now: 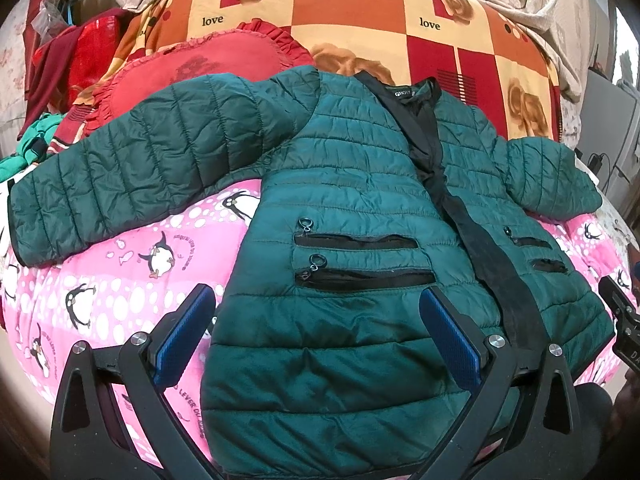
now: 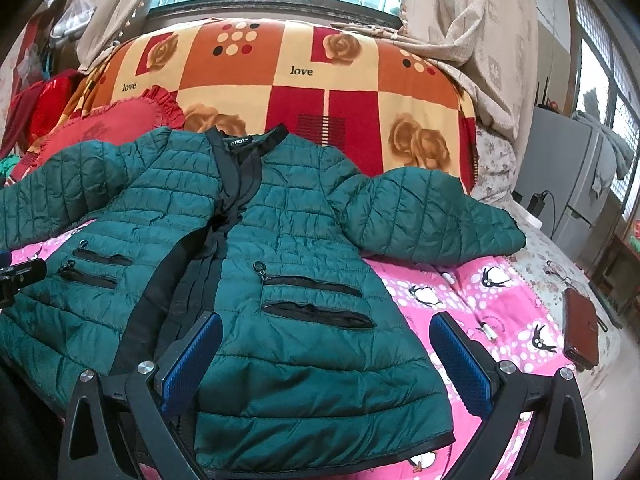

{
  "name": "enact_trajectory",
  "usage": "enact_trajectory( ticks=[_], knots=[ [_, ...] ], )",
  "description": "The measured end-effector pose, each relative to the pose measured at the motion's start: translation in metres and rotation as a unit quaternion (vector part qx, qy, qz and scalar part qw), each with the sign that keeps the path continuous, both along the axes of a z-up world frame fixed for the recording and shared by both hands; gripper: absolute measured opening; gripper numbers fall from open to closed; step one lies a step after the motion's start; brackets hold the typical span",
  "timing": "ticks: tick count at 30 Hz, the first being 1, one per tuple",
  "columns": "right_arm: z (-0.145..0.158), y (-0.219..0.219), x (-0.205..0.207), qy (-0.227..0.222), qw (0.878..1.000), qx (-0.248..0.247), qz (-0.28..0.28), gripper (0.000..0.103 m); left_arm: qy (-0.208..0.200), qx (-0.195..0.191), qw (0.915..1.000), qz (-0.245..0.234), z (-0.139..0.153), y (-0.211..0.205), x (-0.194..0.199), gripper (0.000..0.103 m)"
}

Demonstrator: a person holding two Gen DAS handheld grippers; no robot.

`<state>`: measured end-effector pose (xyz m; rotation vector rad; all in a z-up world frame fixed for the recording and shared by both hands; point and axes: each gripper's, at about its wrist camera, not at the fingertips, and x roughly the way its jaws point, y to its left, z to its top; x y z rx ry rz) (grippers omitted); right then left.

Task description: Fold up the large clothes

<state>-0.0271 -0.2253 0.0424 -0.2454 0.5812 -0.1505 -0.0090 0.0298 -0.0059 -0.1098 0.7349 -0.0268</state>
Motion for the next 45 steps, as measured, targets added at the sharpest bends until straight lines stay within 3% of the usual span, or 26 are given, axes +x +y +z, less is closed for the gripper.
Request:
enact_trajectory(
  ticks=[16, 20, 25, 30, 34, 37, 40, 42, 45],
  knots=[
    [0.001, -0.001, -0.001, 0.000, 1.000, 0.003, 0.000, 0.102, 0.001, -0.001, 1.0000, -0.001, 0.000, 0.000, 0.000, 0.102],
    [0.003, 0.001, 0.009, 0.023, 1.000, 0.009, 0.005, 0.102, 0.006, -0.004, 1.0000, 0.001, -0.002, 0.000, 0.001, 0.102],
    [0.016, 0.012, 0.041, 0.028, 0.995, 0.086, 0.038, 0.102, 0.008, -0.042, 0.9990, -0.008, 0.002, 0.007, 0.023, 0.102],
    [0.016, 0.040, 0.091, -0.002, 0.995, 0.087, 0.043, 0.102, -0.005, -0.012, 0.9998, 0.011, 0.011, 0.002, 0.063, 0.103],
    [0.004, 0.045, 0.132, -0.003, 0.994, 0.105, 0.028, 0.102, 0.038, -0.030, 0.9979, 0.044, -0.001, 0.003, 0.110, 0.102],
    [-0.016, 0.043, 0.153, 0.020, 0.995, 0.100, 0.020, 0.102, 0.065, -0.042, 0.9954, 0.057, -0.016, 0.002, 0.137, 0.102],
    [-0.038, 0.035, 0.169, 0.078, 0.993, 0.091, -0.002, 0.102, 0.088, -0.035, 0.9933, 0.066, -0.037, -0.001, 0.150, 0.102],
    [-0.050, 0.022, 0.177, 0.112, 0.988, 0.106, -0.022, 0.102, 0.113, -0.020, 0.9909, 0.071, -0.059, -0.004, 0.153, 0.103],
    [-0.077, 0.001, 0.187, 0.173, 0.973, 0.148, -0.048, 0.103, 0.114, -0.001, 0.9909, 0.072, -0.059, -0.007, 0.151, 0.103]
  ],
)
